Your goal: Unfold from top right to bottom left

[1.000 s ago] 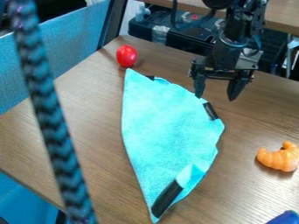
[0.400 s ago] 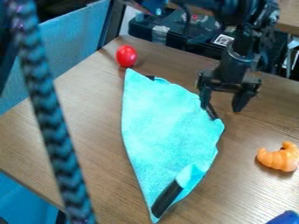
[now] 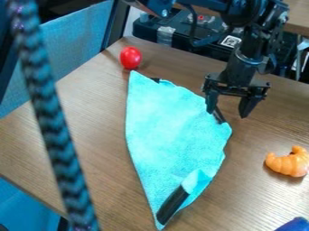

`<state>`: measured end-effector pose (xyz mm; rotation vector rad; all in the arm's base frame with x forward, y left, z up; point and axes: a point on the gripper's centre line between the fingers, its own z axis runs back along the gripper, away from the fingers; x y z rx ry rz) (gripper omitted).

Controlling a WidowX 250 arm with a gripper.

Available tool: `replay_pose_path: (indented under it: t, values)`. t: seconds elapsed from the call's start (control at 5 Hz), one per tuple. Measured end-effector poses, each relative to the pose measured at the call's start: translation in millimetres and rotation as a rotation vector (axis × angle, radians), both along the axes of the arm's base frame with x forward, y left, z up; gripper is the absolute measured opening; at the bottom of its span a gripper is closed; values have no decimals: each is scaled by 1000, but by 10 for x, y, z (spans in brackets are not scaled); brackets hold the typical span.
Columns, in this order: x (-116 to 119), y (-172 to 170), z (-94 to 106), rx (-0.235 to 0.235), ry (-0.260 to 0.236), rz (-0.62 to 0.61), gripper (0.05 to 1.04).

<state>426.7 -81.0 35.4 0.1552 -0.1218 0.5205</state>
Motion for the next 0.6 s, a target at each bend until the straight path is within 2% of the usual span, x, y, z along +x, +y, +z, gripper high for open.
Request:
replay_pose_path:
  t: [0.6]
  values:
    - [6,19,3,8,-4,6,930]
